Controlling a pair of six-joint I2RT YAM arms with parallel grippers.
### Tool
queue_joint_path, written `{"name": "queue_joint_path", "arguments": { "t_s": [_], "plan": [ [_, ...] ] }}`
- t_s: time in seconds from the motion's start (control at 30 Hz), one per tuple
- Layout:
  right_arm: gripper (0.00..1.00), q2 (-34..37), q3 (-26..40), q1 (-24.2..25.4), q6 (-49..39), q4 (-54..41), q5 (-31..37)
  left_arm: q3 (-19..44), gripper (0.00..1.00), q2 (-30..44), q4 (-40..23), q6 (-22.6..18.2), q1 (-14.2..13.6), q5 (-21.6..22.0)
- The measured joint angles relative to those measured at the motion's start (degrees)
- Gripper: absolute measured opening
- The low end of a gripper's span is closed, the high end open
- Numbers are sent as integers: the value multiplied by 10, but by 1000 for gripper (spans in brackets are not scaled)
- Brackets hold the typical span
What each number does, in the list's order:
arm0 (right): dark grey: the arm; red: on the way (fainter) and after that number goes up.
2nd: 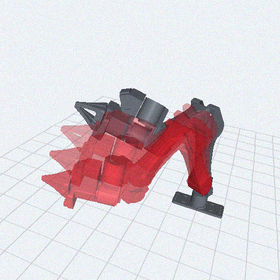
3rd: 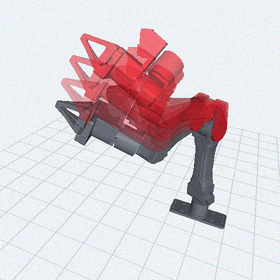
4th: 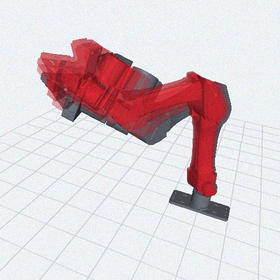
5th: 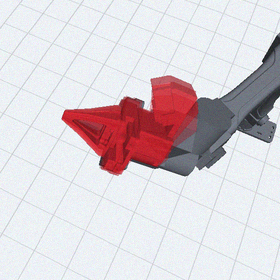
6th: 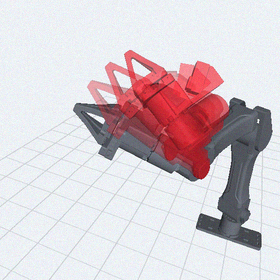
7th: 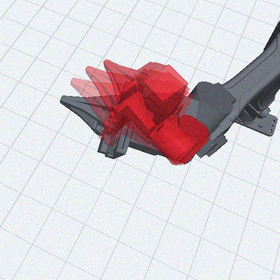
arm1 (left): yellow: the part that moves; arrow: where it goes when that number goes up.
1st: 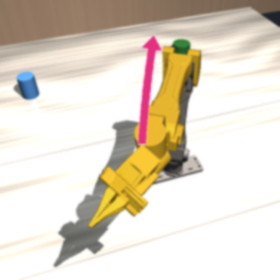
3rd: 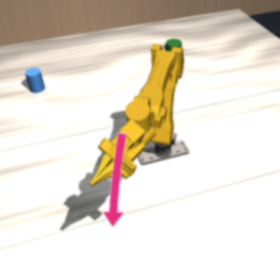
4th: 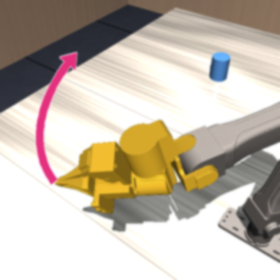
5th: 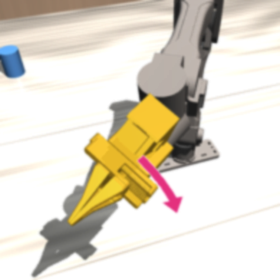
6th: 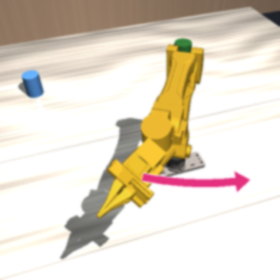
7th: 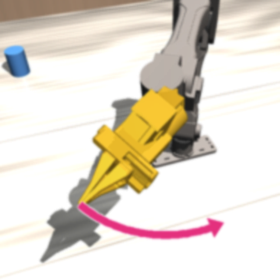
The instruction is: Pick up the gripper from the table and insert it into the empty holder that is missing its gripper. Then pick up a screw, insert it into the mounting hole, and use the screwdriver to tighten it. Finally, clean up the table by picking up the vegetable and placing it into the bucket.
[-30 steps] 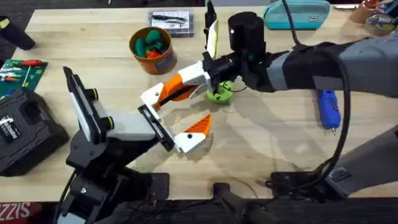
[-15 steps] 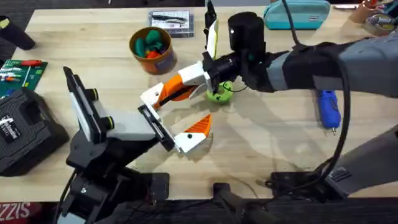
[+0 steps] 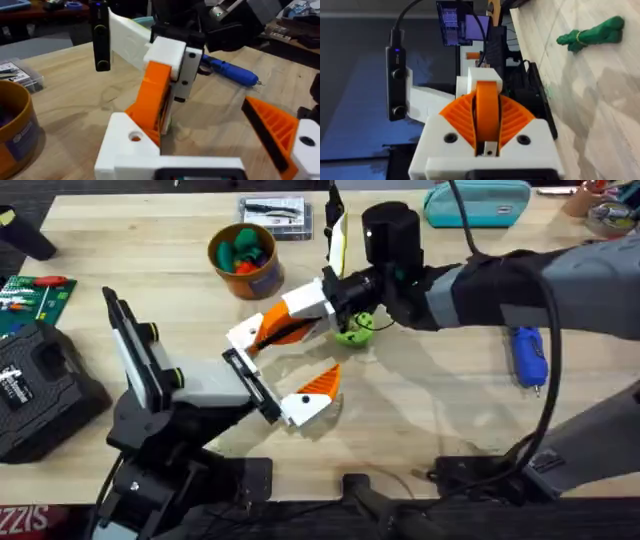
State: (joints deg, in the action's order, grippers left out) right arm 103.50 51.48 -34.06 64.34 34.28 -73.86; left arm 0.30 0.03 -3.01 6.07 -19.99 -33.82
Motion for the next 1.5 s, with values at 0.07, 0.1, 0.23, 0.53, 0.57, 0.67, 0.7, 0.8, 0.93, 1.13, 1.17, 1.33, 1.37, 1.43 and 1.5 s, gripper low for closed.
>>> {"name": "queue_joint_path", "arguments": {
  "t_s": [0.07,0.1,0.23,0.53,0.57,0.67,0.7,0.8,0.93,1.13,1.17,1.33,1.37,1.43,1.5],
  "plan": [
    [186,0,0,0,0,0,0,0,987,0,0,0,0,0],
    [199,0,0,0,0,0,0,0,987,0,0,0,0,0],
    [324,0,0,-6,2,-3,-1,0,987,0,1,-5,0,-3],
    [383,0,0,-8,2,-5,-6,0,987,0,1,-12,0,-7],
    [389,0,0,-7,2,-5,-7,0,987,0,1,-13,0,-8],
    [411,0,0,-5,2,-6,-11,0,987,0,1,-15,0,-12],
    [418,0,0,-4,2,-7,-12,0,987,0,1,-15,0,-13],
    [438,0,-1,-1,2,-8,-14,0,987,0,1,-18,-2,-18],
    [480,0,-3,6,2,-8,-24,0,987,0,1,-20,-4,-27],
    [505,0,-3,14,2,-3,-21,0,988,0,-1,-20,-11,-54],
    [510,0,-3,17,2,-3,-20,0,988,0,-1,-20,-14,-61],
    [540,0,-3,31,2,-3,-17,0,988,0,-2,-20,-16,-76],
    [616,0,-3,39,3,-3,-15,0,986,0,-2,-20,-16,-80],
    [726,0,-3,46,3,-3,-13,0,986,0,-2,-20,-16,-82],
    [888,0,-3,53,2,-3,-12,0,986,0,-2,-20,-16,-84]
  ]
}}
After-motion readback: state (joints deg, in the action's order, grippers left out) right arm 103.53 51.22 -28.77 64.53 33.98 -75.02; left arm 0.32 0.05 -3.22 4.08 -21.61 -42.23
